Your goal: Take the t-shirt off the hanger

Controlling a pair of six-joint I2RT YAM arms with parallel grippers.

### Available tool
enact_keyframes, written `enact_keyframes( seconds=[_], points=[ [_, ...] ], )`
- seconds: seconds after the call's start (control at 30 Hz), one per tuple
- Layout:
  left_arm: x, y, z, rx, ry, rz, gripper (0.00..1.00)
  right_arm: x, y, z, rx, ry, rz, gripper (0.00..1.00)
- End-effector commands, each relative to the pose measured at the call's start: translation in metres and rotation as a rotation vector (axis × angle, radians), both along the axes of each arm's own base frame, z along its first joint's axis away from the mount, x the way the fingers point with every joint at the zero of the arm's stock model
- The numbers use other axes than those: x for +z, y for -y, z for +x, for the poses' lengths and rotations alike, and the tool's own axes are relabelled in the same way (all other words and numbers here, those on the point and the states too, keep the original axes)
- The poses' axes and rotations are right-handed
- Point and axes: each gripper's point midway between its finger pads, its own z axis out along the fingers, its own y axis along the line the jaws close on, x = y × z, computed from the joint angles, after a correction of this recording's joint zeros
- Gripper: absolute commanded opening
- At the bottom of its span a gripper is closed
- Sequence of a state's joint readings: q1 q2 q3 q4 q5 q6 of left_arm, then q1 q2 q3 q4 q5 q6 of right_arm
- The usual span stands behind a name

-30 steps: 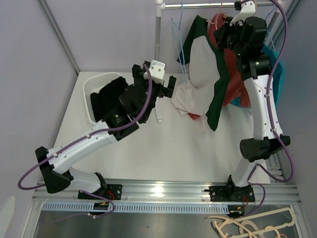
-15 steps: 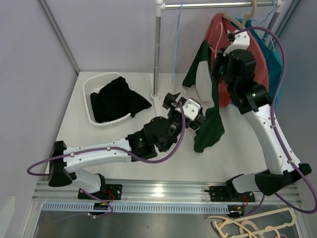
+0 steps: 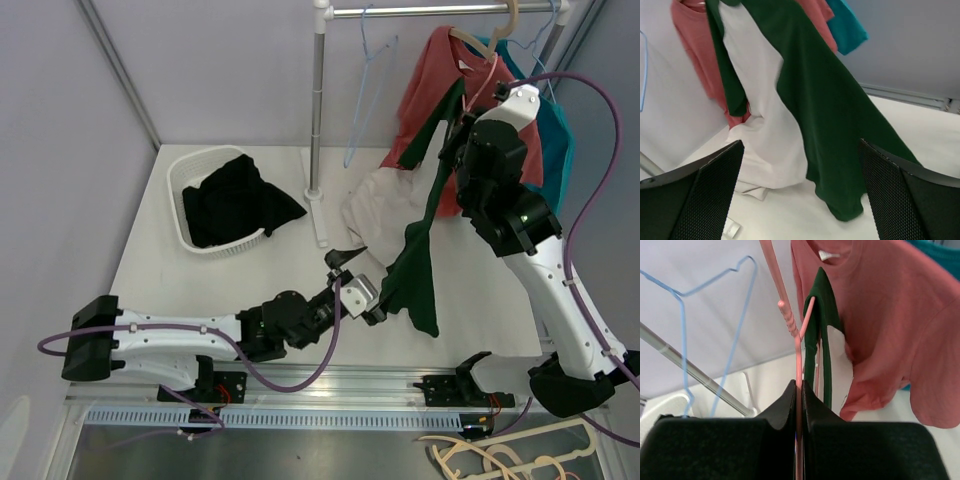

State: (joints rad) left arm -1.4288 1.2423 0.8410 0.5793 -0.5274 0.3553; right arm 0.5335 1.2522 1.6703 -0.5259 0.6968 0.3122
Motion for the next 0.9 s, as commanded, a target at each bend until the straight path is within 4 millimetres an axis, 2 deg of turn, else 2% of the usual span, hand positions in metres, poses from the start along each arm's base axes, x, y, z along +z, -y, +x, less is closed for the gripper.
enact_keyframes(
  seconds=[0.0, 0.1, 0.4, 0.5, 0.63, 0.8, 0.83, 0.87],
  points=[
    [0.036, -0.003, -0.026, -0.163, 0.041, -0.162, 0.99, 0.053, 0.011, -0.01, -0.065, 0.139, 0.113, 0.0],
    [0.028, 0.002, -0.019, -0.125, 0.056, -0.139, 1.0, 0.06, 0.004, -0.015, -0.043, 0.163, 0.132, 0.0],
    [0.043, 0.018, -0.018, -0.136, 0.079, -0.173, 0.99, 0.064, -0.019, -0.028, -0.011, 0.177, 0.135, 0.0],
    [0.042, 0.026, -0.016, -0.128, 0.083, -0.165, 0.99, 0.068, -0.024, -0.032, 0.009, 0.19, 0.147, 0.0],
    [0.035, 0.027, -0.002, -0.092, 0.064, -0.158, 0.99, 0.076, -0.036, -0.039, 0.059, 0.209, 0.16, 0.0],
    [0.031, 0.022, 0.025, -0.038, 0.012, -0.163, 0.99, 0.074, -0.045, -0.045, 0.086, 0.2, 0.151, 0.0],
    [0.03, 0.022, 0.033, -0.002, 0.0, -0.152, 0.99, 0.074, -0.048, -0.046, 0.094, 0.2, 0.153, 0.0],
    [0.036, 0.02, 0.042, 0.04, -0.008, -0.154, 0.92, 0.074, -0.048, -0.046, 0.095, 0.202, 0.156, 0.0]
  ],
)
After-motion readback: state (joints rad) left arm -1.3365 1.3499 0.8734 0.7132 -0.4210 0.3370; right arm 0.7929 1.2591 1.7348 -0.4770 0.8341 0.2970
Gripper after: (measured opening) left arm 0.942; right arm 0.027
